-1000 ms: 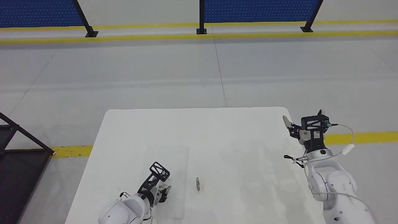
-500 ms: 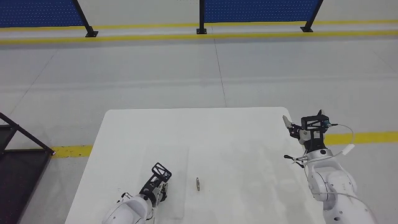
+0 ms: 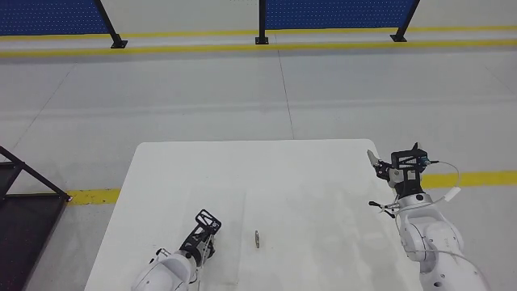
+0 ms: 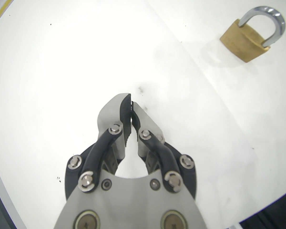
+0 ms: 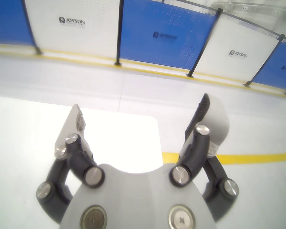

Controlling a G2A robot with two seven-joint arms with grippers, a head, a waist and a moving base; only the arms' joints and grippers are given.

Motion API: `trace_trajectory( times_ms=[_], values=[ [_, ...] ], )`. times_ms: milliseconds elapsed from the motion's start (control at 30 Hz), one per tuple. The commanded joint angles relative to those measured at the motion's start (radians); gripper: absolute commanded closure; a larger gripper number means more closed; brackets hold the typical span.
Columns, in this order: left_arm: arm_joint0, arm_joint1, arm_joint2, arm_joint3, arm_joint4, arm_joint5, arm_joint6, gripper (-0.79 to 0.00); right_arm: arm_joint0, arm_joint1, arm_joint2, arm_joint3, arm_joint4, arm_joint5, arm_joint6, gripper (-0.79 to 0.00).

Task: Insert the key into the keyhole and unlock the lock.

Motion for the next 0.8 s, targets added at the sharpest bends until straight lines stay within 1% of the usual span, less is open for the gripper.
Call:
trace_trajectory(
  times_ms=[0, 233, 333, 433, 500, 600, 667, 767],
  values=[
    [0.006, 0.001, -0.006, -0.012, -0.003, 0.001, 0.003, 0.0, 0.0, 0.0, 0.0, 0.0, 0.0, 0.0, 0.0, -0.785],
    [0.057, 0.007, -0.055, -0.087, -0.065, -0.018, 0.031, 0.0, 0.0, 0.0, 0.0, 0.0, 0.0, 0.0, 0.0, -0.785],
    [0.087, 0.008, -0.102, -0.135, -0.174, -0.011, 0.064, 0.0, 0.0, 0.0, 0.0, 0.0, 0.0, 0.0, 0.0, -0.785],
    [0.123, 0.011, -0.159, -0.184, -0.289, -0.047, 0.118, 0.0, 0.0, 0.0, 0.0, 0.0, 0.0, 0.0, 0.0, -0.785],
    [0.146, 0.014, -0.205, -0.207, -0.387, -0.097, 0.159, 0.0, 0.0, 0.0, 0.0, 0.0, 0.0, 0.0, 0.0, -0.785],
    [0.168, 0.02, -0.272, -0.209, -0.533, -0.204, 0.204, 0.0, 0.0, 0.0, 0.0, 0.0, 0.0, 0.0, 0.0, -0.785],
    [0.169, 0.023, -0.312, -0.192, -0.627, -0.273, 0.222, 0.0, 0.0, 0.0, 0.0, 0.0, 0.0, 0.0, 0.0, -0.785],
    [0.162, 0.028, -0.347, -0.154, -0.743, -0.371, 0.241, 0.0, -0.009, 0.0, -0.006, -0.015, -0.016, -0.012, 0.017, -0.785]
  ],
)
